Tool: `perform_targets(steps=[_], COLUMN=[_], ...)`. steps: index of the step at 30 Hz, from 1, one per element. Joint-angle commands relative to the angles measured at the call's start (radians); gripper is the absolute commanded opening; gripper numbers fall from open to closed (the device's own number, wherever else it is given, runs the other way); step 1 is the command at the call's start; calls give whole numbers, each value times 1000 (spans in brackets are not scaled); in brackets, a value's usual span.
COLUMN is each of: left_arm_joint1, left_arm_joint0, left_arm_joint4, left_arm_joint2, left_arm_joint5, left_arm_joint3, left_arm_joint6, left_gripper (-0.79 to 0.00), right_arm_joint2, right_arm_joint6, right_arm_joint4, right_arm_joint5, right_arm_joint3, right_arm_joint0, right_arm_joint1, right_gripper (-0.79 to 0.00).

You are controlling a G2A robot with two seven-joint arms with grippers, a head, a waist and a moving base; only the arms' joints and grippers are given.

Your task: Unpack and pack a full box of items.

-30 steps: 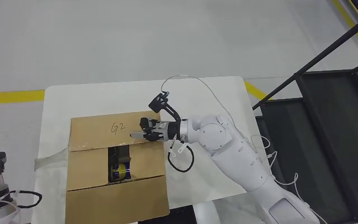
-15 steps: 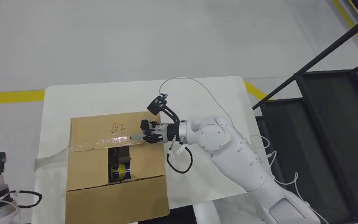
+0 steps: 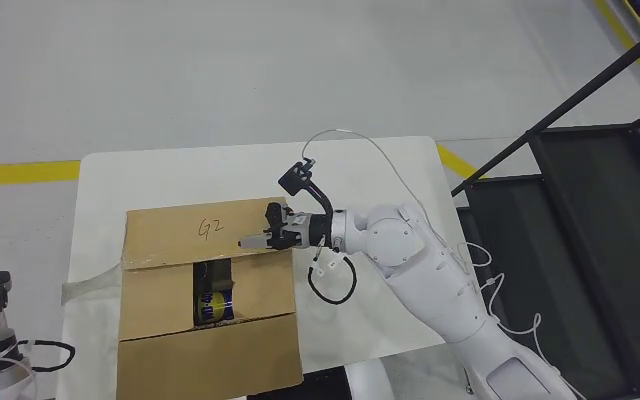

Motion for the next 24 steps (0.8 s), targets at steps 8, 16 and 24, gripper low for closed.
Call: perform_targets(steps=[8,16,24], left_arm_joint1=[0,0,0], left_arm_joint0=[0,0,0], left_arm_joint4=[0,0,0], left_arm_joint2=[0,0,0], left_arm_joint5=[0,0,0], left_arm_joint3=[0,0,0], left_arm_joint6=[0,0,0], left_gripper=[0,0,0], right_arm_joint2=[-4,61,220], right_arm_joint6=[2,22,188], right_arm_joint4=[4,130,315], right_arm_joint5=[-2,-48,-42], right_arm_joint3=[0,-21,-75], right_arm_joint0=[-4,-69,-189], right_arm_joint1=[0,18,60], right_gripper=[0,0,0])
